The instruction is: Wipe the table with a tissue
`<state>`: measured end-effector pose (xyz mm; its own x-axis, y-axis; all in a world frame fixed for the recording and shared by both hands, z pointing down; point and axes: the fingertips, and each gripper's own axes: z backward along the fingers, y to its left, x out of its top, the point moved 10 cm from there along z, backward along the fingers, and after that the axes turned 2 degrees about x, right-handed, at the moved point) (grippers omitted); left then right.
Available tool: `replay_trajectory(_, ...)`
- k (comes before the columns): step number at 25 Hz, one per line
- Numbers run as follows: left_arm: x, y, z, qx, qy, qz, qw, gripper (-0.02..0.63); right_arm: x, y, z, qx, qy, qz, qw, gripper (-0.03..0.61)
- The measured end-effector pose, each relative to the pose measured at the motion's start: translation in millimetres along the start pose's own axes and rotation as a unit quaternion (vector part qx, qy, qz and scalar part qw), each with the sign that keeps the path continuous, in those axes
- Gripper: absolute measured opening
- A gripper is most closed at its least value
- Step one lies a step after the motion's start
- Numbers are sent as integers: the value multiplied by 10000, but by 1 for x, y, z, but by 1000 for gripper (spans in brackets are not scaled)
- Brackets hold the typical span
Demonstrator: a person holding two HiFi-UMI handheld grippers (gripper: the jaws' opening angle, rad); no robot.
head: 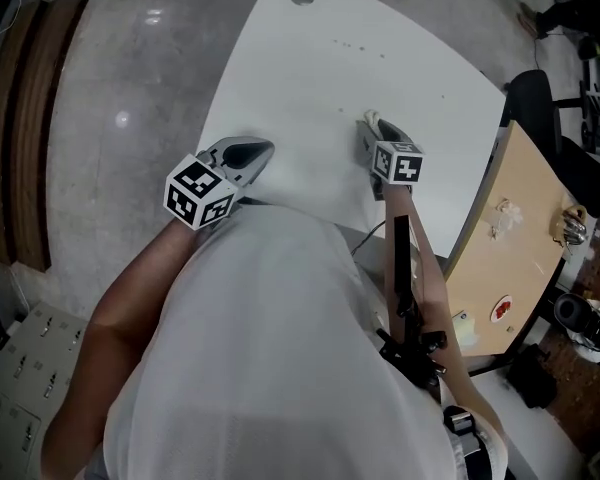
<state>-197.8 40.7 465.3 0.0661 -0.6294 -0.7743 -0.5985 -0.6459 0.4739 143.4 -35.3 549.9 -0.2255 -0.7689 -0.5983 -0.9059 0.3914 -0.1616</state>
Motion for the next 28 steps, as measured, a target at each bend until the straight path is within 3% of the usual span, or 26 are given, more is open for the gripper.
replay_trajectory(2, 5, 5, -1, -56, -7, -29, 10000, 6, 2, 3, 3, -40, 60, 105, 9999, 160)
replay_trajectory(8, 9, 15, 1, -144, 44, -60, 9999, 8, 2, 6, 9, -555, 108, 273, 9980, 148)
replay_trajectory(9, 8, 16, 1, -156, 61, -57, 9998, 6, 2, 4, 10, -598, 108, 231, 9979, 91)
replay_trajectory(15, 4, 20, 4, -171, 93, -33, 9998, 6, -6, -9, 11, -472, -133, -631, 9968, 65)
replay_trajectory(17, 3, 21, 4, -161, 90, -22, 9998, 6, -5, -5, 11, -523, -184, -680, 9961, 61)
replay_trajectory(23, 4, 22, 3, -196, 105, -35, 9997, 6, -6, 14, 4, -471, -114, -274, 9984, 58)
replay_trajectory(28, 6, 24, 4, -290, 151, -81, 9994, 7, -3, 42, -2, -43, 91, 396, 9992, 58)
